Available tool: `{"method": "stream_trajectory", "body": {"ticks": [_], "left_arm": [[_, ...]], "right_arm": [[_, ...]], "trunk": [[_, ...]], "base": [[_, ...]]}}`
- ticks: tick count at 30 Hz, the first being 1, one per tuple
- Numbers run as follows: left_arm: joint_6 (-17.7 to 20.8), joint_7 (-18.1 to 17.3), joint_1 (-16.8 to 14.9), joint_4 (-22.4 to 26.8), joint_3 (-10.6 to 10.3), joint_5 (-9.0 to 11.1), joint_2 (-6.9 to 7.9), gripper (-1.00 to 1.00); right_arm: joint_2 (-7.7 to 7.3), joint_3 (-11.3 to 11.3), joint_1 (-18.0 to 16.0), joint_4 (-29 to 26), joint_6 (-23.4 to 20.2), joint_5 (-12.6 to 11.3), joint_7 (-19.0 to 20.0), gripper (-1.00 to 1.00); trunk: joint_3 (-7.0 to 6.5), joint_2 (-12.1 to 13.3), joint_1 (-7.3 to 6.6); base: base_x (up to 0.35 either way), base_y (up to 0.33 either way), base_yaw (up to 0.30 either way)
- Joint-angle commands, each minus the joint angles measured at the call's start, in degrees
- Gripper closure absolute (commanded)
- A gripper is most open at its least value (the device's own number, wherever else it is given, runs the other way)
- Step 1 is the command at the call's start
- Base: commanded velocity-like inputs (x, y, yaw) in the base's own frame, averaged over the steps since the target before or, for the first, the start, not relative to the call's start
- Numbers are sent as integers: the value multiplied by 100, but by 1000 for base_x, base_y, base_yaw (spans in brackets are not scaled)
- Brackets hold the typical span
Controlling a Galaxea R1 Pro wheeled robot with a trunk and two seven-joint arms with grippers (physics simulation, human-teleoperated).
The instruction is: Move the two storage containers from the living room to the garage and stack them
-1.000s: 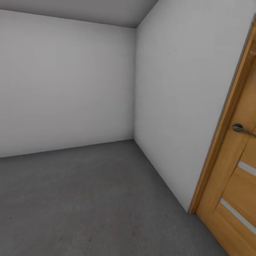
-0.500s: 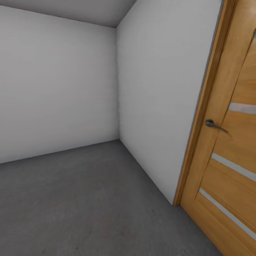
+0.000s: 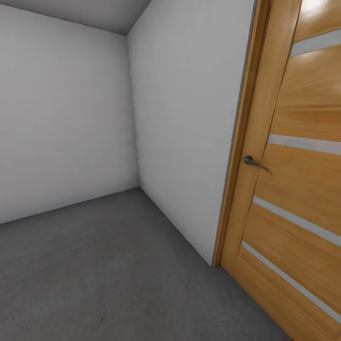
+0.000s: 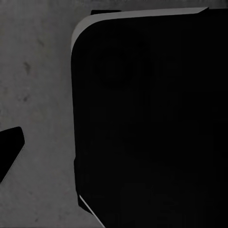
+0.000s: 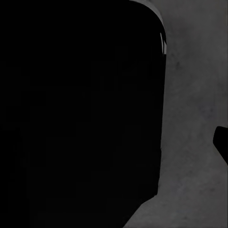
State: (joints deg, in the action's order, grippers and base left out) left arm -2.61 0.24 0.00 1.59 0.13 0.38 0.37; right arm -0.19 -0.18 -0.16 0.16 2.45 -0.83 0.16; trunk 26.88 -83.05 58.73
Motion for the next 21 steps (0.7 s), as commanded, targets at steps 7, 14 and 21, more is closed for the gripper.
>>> {"method": "stream_trajectory", "body": {"ticks": [7,14,21], "left_arm": [[-18,-4,0,-2,21,19,-3,-100],[-16,-6,0,-2,40,30,-10,-100],[-14,-6,0,-1,32,26,-18,-100]], "right_arm": [[-7,-3,-2,2,42,-14,2,-100],[-15,-6,-2,2,45,-18,2,-100],[-15,-8,-2,2,45,-14,2,-100]], "trunk": [[4,-2,0],[4,-2,0],[4,-2,0]], "base": [[0,0,-296],[0,0,-296],[0,0,-296]]}}
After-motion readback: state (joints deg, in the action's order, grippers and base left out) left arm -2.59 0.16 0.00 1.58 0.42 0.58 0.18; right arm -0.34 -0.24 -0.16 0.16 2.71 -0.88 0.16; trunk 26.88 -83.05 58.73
